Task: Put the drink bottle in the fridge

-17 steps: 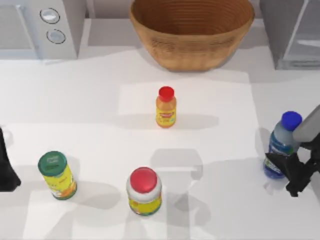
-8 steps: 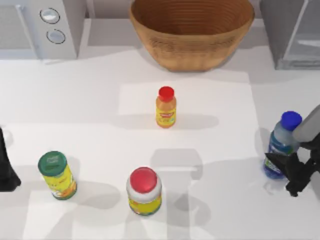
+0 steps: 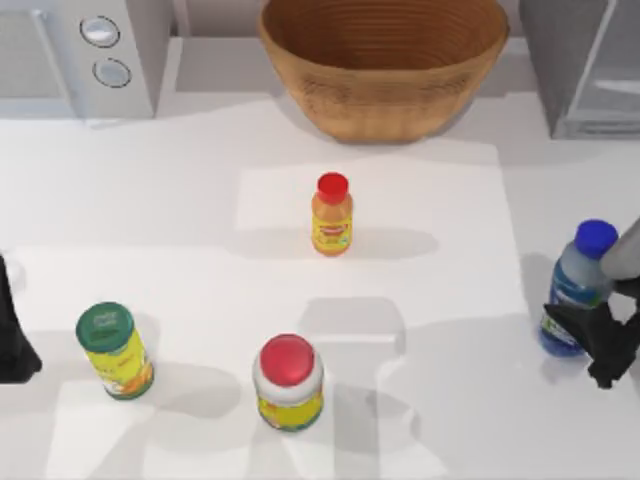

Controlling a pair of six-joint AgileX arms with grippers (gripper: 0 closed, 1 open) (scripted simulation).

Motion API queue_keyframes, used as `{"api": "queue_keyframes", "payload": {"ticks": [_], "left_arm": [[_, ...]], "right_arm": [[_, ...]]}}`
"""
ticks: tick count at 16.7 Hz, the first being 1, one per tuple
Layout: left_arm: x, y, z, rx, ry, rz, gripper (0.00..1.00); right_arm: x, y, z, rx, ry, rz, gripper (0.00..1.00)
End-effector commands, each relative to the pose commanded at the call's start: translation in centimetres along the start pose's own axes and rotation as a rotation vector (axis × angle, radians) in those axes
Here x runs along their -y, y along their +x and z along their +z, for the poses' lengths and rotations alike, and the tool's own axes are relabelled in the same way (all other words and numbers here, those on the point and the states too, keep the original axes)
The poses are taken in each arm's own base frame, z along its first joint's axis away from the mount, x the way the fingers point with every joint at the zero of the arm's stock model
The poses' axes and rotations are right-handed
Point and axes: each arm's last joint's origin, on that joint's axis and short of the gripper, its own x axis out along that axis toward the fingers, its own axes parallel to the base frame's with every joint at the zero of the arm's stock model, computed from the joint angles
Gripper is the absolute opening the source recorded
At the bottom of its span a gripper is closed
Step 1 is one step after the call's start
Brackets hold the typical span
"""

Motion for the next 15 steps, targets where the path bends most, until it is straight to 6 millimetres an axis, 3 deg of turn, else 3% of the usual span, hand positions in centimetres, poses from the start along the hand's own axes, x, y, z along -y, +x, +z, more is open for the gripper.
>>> {"api": "queue_keyframes", "payload": {"ticks": [6, 10, 15], "left_arm": [[0.0, 0.0, 0.0, 0.000, 0.000, 0.000, 1.00], [0.0, 0.0, 0.0, 0.000, 0.000, 0.000, 1.00], [0.0, 0.0, 0.0, 0.000, 0.000, 0.000, 1.00]], "right_arm": [[4.1, -4.2, 0.0, -0.022, 0.012, 0.020, 0.01], [5.7, -7.5, 0.2, 0.008, -0.003, 0.000, 0.01], [5.8, -7.8, 0.0, 0.010, 0.000, 0.000, 0.01]]}}
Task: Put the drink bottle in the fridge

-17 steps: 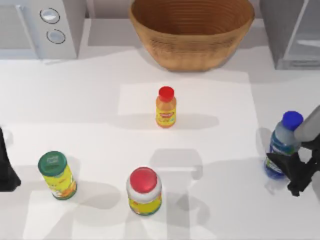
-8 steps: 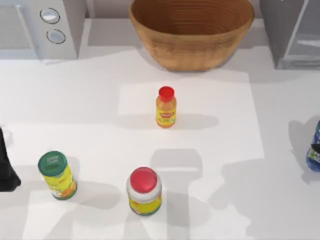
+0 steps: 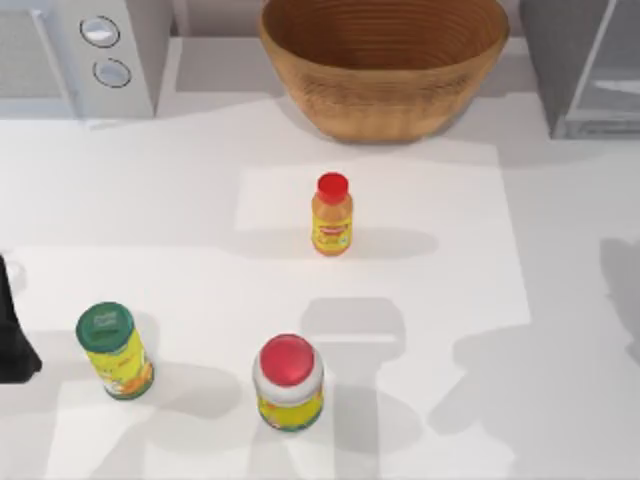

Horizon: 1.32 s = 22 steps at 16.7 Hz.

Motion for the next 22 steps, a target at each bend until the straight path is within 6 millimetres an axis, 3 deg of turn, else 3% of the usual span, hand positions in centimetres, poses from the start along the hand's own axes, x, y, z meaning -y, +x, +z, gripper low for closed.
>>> {"api": "queue_keyframes", "payload": {"ticks": [5, 9, 11, 13, 16, 22], "left_arm": [[0.0, 0.0, 0.0, 0.000, 0.000, 0.000, 1.00], [0.0, 0.0, 0.0, 0.000, 0.000, 0.000, 1.00], [0.0, 0.0, 0.0, 0.000, 0.000, 0.000, 1.00], [0.0, 0.0, 0.0, 0.000, 0.000, 0.000, 1.00], [0.0, 0.0, 0.0, 0.000, 0.000, 0.000, 1.00], [0.0, 0.0, 0.0, 0.000, 0.000, 0.000, 1.00]], "right_arm": [[-1.3, -0.5, 2.1, 0.039, -0.122, -0.042, 0.01], [-5.0, -2.7, 5.3, 0.146, -0.301, -0.172, 0.01], [-7.4, -4.1, 5.9, 0.217, -0.350, -0.263, 0.01], [-9.6, -5.1, 5.3, 0.284, -0.333, -0.351, 0.01], [-11.8, -5.4, 2.9, 0.374, -0.172, -0.489, 0.01], [-12.9, -4.3, -1.8, 0.558, 0.186, -0.716, 0.01]]}}
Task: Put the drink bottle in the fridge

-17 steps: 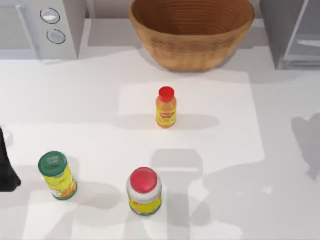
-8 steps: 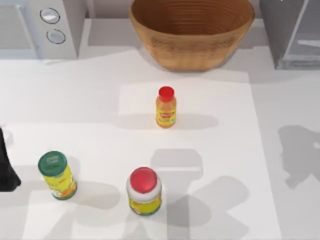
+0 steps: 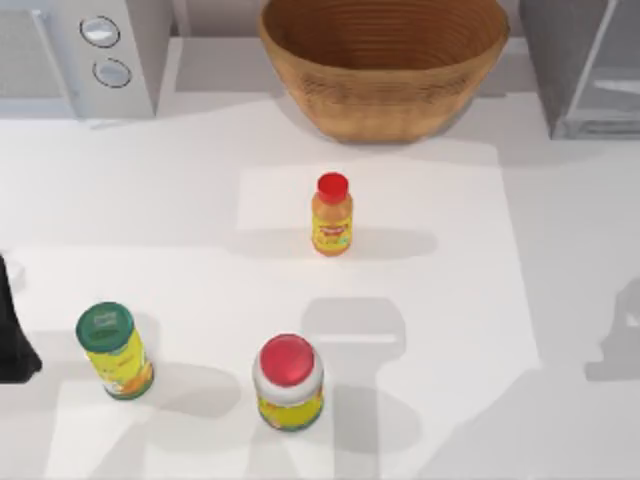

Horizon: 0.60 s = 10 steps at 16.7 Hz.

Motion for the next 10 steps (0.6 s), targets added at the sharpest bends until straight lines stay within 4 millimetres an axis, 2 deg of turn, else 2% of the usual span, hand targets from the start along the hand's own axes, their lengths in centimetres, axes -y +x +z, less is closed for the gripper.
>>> {"api": "queue_keyframes", "payload": {"ticks": [3, 8, 10], "left_arm": [[0.00, 0.00, 0.00, 0.000, 0.000, 0.000, 1.00], [0.00, 0.00, 0.00, 0.000, 0.000, 0.000, 1.00], [0.00, 0.00, 0.00, 0.000, 0.000, 0.000, 1.00]], "right_arm": [[0.10, -0.07, -0.85, 0.014, 0.047, -0.045, 0.01], [0.11, -0.04, -0.89, 0.008, 0.047, -0.044, 0.01], [0.12, 0.01, -0.17, 0.019, 0.046, -0.043, 0.01]]}}
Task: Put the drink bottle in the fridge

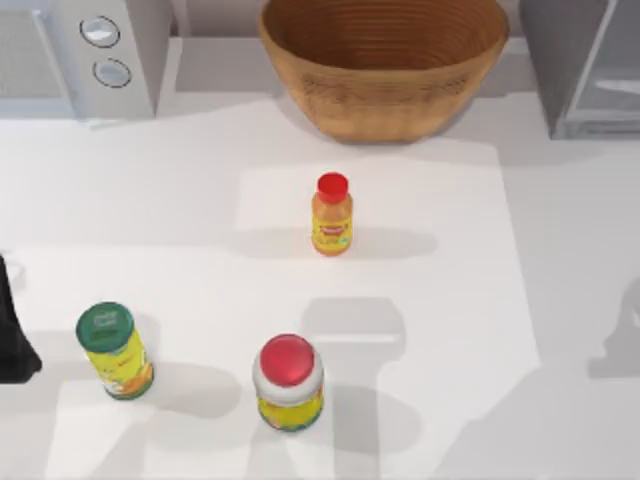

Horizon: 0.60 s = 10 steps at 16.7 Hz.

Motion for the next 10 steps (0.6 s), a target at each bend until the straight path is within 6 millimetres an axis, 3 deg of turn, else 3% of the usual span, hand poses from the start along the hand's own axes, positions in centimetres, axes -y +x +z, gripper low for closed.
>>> {"api": "queue_keyframes", "payload": {"ticks": [3, 6, 8, 10], "left_arm": [[0.0, 0.0, 0.0, 0.000, 0.000, 0.000, 1.00], [0.0, 0.0, 0.0, 0.000, 0.000, 0.000, 1.00], [0.0, 0.0, 0.0, 0.000, 0.000, 0.000, 1.00], [0.0, 0.0, 0.0, 0.000, 0.000, 0.000, 1.00]], "right_arm": [[0.0, 0.4, 3.4, 0.062, -0.004, 0.001, 0.01], [0.0, 2.0, 9.2, 0.170, -0.011, 0.006, 0.01], [0.1, 4.4, 13.5, 0.245, -0.020, 0.013, 0.01], [0.3, 8.3, 16.8, 0.293, -0.030, 0.020, 0.01]]}}
